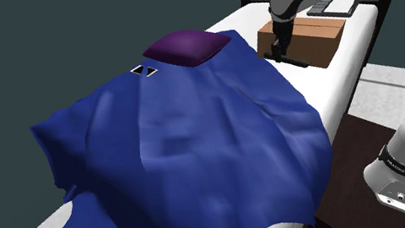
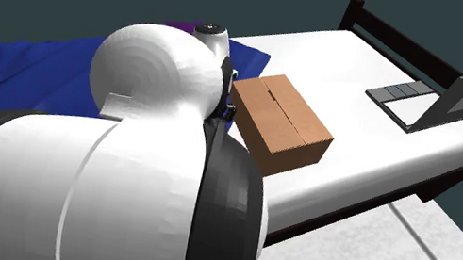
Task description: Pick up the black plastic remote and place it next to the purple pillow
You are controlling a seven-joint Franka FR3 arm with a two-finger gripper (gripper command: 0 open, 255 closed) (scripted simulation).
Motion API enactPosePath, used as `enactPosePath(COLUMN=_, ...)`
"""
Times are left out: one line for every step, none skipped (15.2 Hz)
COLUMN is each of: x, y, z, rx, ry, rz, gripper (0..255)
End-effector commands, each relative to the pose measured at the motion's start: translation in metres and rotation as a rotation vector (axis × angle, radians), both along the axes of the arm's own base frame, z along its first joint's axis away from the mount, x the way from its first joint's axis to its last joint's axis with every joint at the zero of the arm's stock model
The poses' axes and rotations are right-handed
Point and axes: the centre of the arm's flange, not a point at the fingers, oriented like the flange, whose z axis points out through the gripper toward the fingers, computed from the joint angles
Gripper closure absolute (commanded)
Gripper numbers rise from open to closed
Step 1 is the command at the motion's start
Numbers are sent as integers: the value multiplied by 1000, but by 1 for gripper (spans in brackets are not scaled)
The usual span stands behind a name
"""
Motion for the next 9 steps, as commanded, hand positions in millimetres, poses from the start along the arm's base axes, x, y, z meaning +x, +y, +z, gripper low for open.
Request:
enactPosePath(x=0, y=1, z=11, rx=0, ry=0, rz=0, gripper=255)
enactPosePath(x=0, y=1, z=16, rx=0, ry=0, rz=0, gripper=255)
enactPosePath(x=0, y=1, z=21, rx=0, ry=0, rz=0, gripper=255)
enactPosePath(x=0, y=1, z=27, rx=0, ry=0, rz=0, gripper=255)
enactPosePath(x=0, y=1, z=32, rx=0, ry=0, rz=0, gripper=255)
enactPosePath(x=0, y=1, z=37, rx=0, ry=0, rz=0, gripper=255)
enactPosePath(x=0, y=1, z=43, rx=0, ry=0, rz=0, gripper=255)
enactPosePath(x=0, y=1, z=48, rx=0, ry=0, rz=0, gripper=255)
enactPosePath(x=0, y=1, z=53, rx=0, ry=0, rz=0, gripper=255)
